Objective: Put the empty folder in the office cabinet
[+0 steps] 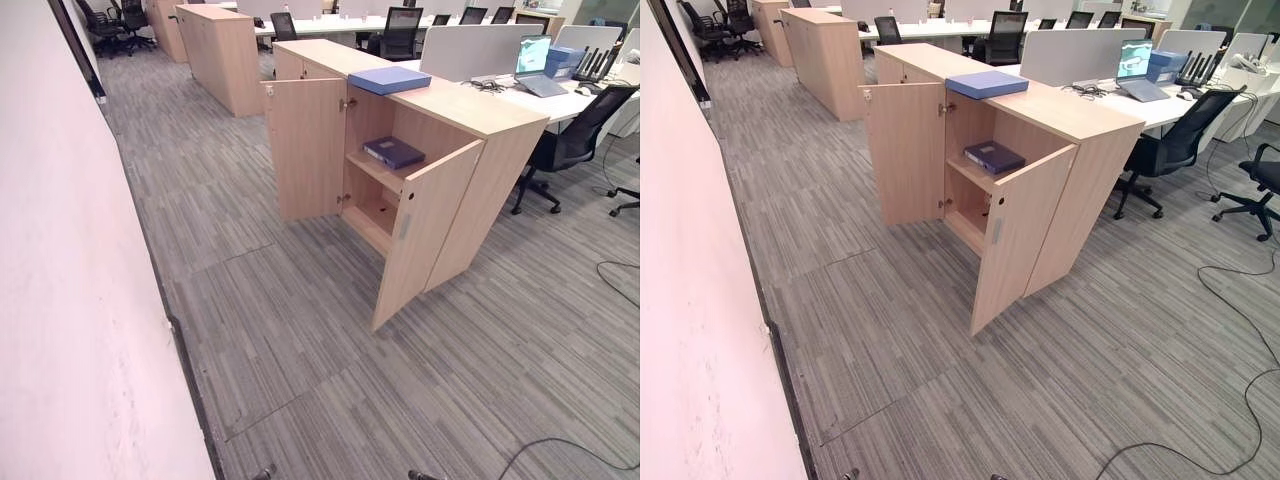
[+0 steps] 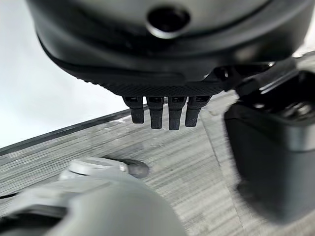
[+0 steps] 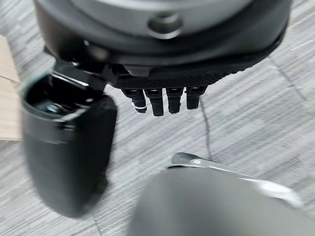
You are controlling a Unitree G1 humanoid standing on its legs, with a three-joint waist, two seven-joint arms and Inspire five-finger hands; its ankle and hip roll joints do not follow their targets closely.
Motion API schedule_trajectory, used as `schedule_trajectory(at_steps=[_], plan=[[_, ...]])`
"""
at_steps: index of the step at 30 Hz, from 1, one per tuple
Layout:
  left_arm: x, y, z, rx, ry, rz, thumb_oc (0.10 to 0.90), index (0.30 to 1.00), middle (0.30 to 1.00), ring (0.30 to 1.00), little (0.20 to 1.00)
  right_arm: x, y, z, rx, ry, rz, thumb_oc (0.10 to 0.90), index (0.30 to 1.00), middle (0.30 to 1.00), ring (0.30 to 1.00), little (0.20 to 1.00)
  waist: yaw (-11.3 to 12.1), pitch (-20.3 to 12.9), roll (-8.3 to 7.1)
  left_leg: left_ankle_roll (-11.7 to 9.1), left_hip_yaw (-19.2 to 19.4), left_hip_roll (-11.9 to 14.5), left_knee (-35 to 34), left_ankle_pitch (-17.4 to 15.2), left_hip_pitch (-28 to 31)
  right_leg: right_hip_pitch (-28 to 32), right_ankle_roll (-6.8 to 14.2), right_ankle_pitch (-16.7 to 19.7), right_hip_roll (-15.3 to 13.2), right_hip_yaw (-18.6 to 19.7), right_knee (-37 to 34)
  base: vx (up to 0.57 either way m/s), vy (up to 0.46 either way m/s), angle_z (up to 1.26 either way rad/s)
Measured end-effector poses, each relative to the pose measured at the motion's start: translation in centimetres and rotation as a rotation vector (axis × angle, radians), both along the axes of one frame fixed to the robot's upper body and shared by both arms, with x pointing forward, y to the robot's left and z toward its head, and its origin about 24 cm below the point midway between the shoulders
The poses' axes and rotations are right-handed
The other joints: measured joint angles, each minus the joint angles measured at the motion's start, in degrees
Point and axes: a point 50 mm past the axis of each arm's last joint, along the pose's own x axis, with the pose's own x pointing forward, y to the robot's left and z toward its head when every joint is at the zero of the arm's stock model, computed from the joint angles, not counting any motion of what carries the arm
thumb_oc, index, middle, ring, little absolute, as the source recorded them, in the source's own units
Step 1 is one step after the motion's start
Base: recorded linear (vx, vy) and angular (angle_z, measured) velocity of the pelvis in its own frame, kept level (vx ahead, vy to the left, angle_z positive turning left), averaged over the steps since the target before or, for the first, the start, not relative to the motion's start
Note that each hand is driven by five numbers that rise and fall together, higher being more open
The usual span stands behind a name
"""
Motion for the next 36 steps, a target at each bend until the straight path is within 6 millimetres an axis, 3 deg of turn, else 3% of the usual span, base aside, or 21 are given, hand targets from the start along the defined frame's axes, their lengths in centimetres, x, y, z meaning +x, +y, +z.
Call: schedule_trajectory(at_steps=[6,17,19,23,26,36], plan=[[0.9,-0.4,0.1,0.113,0.007,-0.126,0.800,0.900,0.900,0.900,0.900,0.6,-0.2,0.2,-0.033,-0.022,0.017,0.800,0.900,0.900,0.900,0.900,-0.07,0.73,0.72,-0.01,-0.05,0.10,-1.04,-0.03,1.52,4.71,-0.11,3.17,0.70,-0.05,-7.40,0.00,0.000,0.00],[0.9,-0.8,-0.1,-0.023,0.006,-0.072,0.800,0.900,0.900,0.900,0.900,2.8,0.2,0.6,-0.077,-0.046,0.264,0.800,0.900,0.900,0.900,0.900,-0.15,2.61,1.67,-0.45,0.05,0.41,-1.79,-0.13,2.54,5.21,-0.11,3.09,1.00,0.21,-7.52,0.00,0.001,-0.01],[1.3,-0.9,-0.1,0.006,0.017,-0.167,0.800,0.900,0.900,0.900,0.900,2.9,0.0,0.7,-0.091,-0.039,0.290,0.800,0.900,0.900,0.900,0.900,-0.16,2.72,1.86,-0.45,0.06,0.38,-1.80,-0.12,2.55,5.21,-0.11,3.08,0.97,0.22,-7.52,0.00,0.000,0.00],[3.9,-1.7,0.3,0.115,0.015,-0.530,0.800,0.900,0.900,0.900,0.900,3.7,-0.3,0.9,-0.116,-0.052,0.328,0.800,0.900,0.900,0.900,0.900,-0.31,3.14,2.66,-0.44,0.16,0.36,-1.80,-0.12,2.59,5.25,-0.09,3.10,0.94,0.25,-7.51,0.00,0.000,0.00],[4.5,-2.0,0.4,0.153,0.011,-0.635,0.800,0.900,0.900,0.900,0.900,4.1,-0.4,1.1,-0.155,-0.064,0.386,0.800,0.900,0.900,0.900,0.900,-0.65,3.40,3.16,-0.46,0.50,0.44,-1.81,-0.15,2.75,5.24,-0.09,3.10,1.03,0.31,-7.52,0.00,0.010,-0.05],[4.4,-2.2,0.3,0.155,0.012,-0.599,0.800,0.900,0.900,0.900,0.900,3.9,-1.5,1.3,-0.225,-0.046,0.498,0.800,0.900,0.900,0.900,0.900,-0.39,3.63,3.03,-0.48,0.63,0.55,-1.81,-0.16,2.88,5.34,-0.08,3.08,1.13,0.77,-7.52,0.00,0.000,0.00]])
